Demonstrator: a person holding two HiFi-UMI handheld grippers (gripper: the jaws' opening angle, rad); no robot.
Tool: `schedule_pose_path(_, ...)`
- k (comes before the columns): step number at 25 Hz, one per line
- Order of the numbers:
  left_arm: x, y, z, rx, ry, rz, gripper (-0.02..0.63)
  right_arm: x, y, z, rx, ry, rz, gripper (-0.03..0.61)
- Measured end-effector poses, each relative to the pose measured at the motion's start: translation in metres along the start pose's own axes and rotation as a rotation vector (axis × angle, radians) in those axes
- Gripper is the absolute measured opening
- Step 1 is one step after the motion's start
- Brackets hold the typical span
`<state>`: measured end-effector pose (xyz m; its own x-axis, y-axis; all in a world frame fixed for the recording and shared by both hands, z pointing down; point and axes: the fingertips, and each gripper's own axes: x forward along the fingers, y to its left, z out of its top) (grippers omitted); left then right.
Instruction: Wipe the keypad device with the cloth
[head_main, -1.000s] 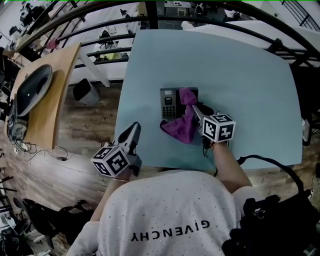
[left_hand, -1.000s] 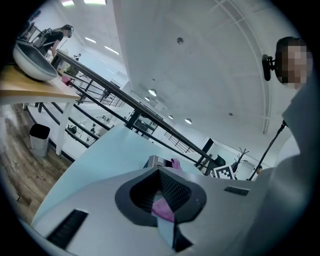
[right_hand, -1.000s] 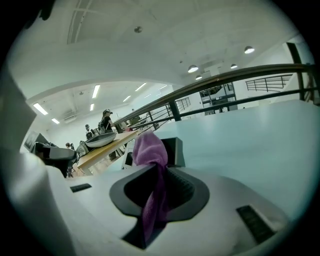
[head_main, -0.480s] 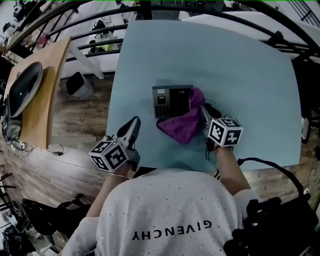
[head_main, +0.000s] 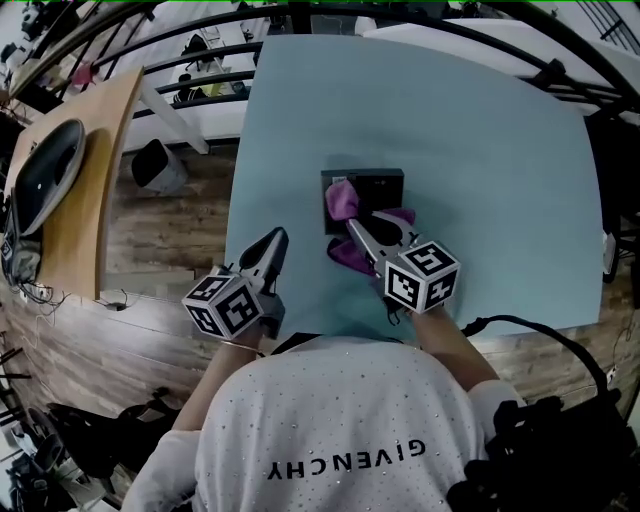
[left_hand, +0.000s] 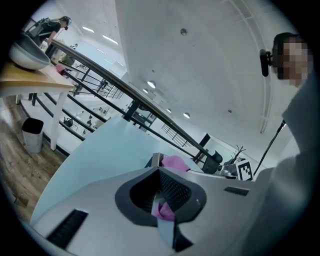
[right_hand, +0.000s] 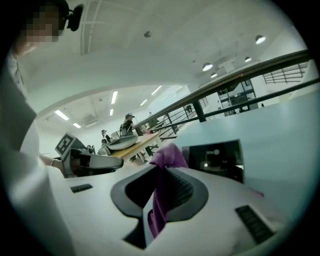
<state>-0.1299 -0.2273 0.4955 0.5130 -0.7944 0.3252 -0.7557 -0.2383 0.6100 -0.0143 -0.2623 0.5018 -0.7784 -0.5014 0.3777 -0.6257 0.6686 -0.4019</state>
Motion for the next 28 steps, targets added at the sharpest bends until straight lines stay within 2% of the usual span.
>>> schedule_pose_path(3, -0.008, 0.005, 0.0, -0.004, 0.003, -0.018, 0.0, 0.024, 0.015, -0.012, -0.027, 0.064, -0.024, 0.046)
schedule_pose_path(9, -0.028, 0.011, 0.003, 0.014, 0.01, -0.074, 0.0, 0.049, 0.013, -0.028, -0.049, 0.133, -0.118, 0.048)
schedule_pose_path(11, -0.034, 0.015, 0.005, 0.021, 0.008, -0.091, 0.0, 0.047, 0.008, -0.029, -0.024, 0.116, -0.149, 0.048)
schedule_pose_path(15, -0.039, 0.027, 0.009, 0.016, 0.001, -0.092, 0.0, 0.038, -0.005, -0.028, 0.102, 0.065, -0.223, 0.048)
schedule_pose_path(19, -0.039, 0.025, 0.016, 0.021, -0.007, -0.123, 0.0, 0.021, -0.027, -0.027, 0.179, 0.011, -0.315, 0.048)
schedule_pose_path(28, -0.031, 0.035, 0.024, 0.048, 0.001, -0.129, 0.0, -0.011, -0.06, -0.028, 0.263, -0.063, -0.428, 0.048)
